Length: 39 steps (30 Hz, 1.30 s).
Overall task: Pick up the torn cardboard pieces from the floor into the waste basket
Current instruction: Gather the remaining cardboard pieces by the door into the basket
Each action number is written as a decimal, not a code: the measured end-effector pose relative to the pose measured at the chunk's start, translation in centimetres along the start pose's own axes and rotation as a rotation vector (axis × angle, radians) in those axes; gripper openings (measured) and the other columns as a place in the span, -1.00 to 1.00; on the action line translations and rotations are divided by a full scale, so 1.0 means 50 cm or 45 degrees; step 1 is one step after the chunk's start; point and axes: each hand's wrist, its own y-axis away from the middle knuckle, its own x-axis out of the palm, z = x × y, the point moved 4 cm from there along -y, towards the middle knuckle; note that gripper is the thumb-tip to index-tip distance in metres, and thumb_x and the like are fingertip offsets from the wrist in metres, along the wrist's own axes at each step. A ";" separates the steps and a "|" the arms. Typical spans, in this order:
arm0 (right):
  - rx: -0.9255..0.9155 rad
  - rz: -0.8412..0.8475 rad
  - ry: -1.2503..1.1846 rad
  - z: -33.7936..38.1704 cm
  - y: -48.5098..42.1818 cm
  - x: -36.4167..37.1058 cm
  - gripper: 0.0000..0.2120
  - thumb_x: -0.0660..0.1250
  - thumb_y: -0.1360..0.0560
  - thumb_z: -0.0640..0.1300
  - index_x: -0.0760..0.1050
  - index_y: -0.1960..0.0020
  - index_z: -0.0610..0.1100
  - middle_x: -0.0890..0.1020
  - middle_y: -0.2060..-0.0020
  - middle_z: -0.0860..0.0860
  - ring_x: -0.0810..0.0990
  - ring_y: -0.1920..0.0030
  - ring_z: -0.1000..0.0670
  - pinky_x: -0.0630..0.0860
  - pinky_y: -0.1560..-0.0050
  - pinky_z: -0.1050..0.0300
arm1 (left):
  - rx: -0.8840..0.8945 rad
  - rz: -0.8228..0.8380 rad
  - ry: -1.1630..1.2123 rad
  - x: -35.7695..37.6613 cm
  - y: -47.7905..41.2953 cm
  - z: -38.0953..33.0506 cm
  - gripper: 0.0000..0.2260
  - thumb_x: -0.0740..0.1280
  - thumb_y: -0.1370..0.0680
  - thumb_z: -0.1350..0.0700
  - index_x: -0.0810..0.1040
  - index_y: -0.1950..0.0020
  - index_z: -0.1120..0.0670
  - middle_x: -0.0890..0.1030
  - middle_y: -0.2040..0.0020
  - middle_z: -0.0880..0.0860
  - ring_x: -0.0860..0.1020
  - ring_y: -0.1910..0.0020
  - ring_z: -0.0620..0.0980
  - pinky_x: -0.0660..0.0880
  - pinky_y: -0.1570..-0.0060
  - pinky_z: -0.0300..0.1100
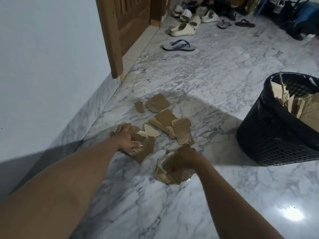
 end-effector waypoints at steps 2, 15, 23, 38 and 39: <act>0.025 -0.031 0.034 0.027 0.007 0.041 -0.19 0.45 -0.16 0.20 0.39 -0.37 0.01 0.34 -0.34 -0.08 0.31 -0.37 -0.24 0.39 -0.29 -0.15 | 0.010 -0.033 -0.030 -0.006 -0.006 0.001 -0.24 0.27 -0.43 -0.42 0.41 -0.45 0.07 0.04 -0.57 -0.04 0.00 -0.51 0.12 0.07 -0.44 0.19; -0.139 -0.082 -0.167 0.062 0.015 0.031 -0.65 0.55 -0.34 -0.08 0.53 -0.01 -0.21 0.60 0.04 -0.14 0.62 -0.08 -0.13 0.46 0.13 0.13 | -0.140 -0.117 0.313 0.008 0.045 0.022 -0.36 0.61 -0.21 -0.18 0.48 -0.15 0.08 0.58 -0.09 0.02 0.55 -0.07 0.03 0.53 -0.10 -0.04; -0.247 -0.123 -0.239 0.059 0.035 -0.007 -0.63 0.60 -0.30 -0.09 0.63 -0.02 -0.24 0.67 0.06 -0.12 0.65 0.03 -0.10 0.48 0.16 0.13 | -0.207 0.186 0.282 -0.017 0.070 0.024 -0.39 0.59 -0.32 -0.07 0.46 -0.25 0.12 0.54 -0.15 0.04 0.54 -0.06 0.04 0.51 -0.04 -0.15; 0.353 -0.717 -1.382 -0.087 -0.005 -0.116 -0.55 0.56 -0.34 0.02 0.61 -0.14 -0.17 0.66 0.01 -0.09 0.67 0.01 -0.10 0.64 0.03 0.01 | -0.117 -0.091 0.298 -0.029 0.020 -0.141 -0.44 0.33 -0.49 0.10 0.28 -0.47 0.12 0.19 -0.47 0.11 0.28 -0.38 0.18 0.37 -0.32 0.09; 0.357 -0.721 -1.285 -0.080 -0.018 -0.118 -0.56 0.52 -0.36 0.05 0.61 -0.14 -0.16 0.66 -0.01 -0.08 0.66 -0.03 -0.09 0.62 0.04 0.07 | -0.140 -0.095 0.267 -0.033 0.017 -0.142 -0.45 0.32 -0.49 0.13 0.28 -0.47 0.13 0.26 -0.41 0.15 0.33 -0.34 0.19 0.40 -0.30 0.08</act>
